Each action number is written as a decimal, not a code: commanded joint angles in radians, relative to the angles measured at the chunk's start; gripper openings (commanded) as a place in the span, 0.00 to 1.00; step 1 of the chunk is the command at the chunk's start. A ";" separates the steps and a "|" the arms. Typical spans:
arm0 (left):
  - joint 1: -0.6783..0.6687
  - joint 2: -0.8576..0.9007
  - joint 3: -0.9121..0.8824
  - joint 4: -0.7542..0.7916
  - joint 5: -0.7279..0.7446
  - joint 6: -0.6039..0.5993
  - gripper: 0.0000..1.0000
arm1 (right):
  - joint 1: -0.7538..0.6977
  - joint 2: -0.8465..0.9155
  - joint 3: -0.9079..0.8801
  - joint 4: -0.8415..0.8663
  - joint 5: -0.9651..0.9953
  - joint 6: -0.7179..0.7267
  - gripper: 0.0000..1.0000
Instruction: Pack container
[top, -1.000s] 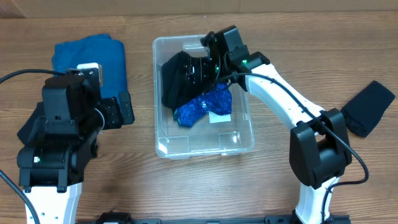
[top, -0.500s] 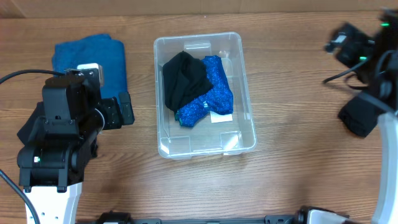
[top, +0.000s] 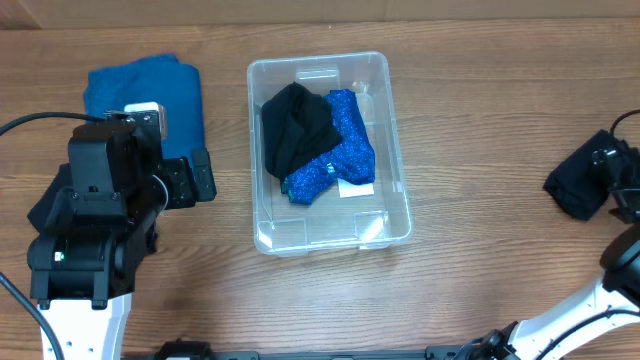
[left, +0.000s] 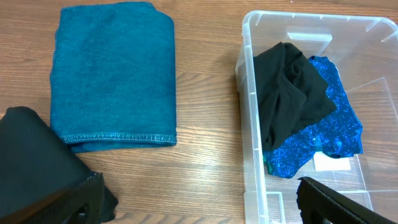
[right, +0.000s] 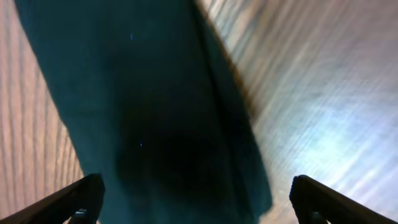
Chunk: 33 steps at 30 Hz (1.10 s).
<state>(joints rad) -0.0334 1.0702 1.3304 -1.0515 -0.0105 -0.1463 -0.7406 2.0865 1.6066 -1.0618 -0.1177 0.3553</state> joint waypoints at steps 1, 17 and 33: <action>-0.006 0.003 0.022 0.001 0.011 0.019 1.00 | -0.004 0.041 -0.028 0.022 -0.056 -0.034 1.00; -0.006 0.005 0.022 0.001 0.011 0.019 1.00 | 0.016 -0.061 -0.040 0.043 -0.811 -0.397 0.04; -0.006 0.008 0.022 -0.012 0.011 0.019 1.00 | 1.265 -0.468 0.003 -0.210 -0.204 -1.268 0.04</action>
<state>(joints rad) -0.0334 1.0752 1.3304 -1.0607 -0.0101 -0.1463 0.4812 1.5528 1.6016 -1.2564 -0.4202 -0.6624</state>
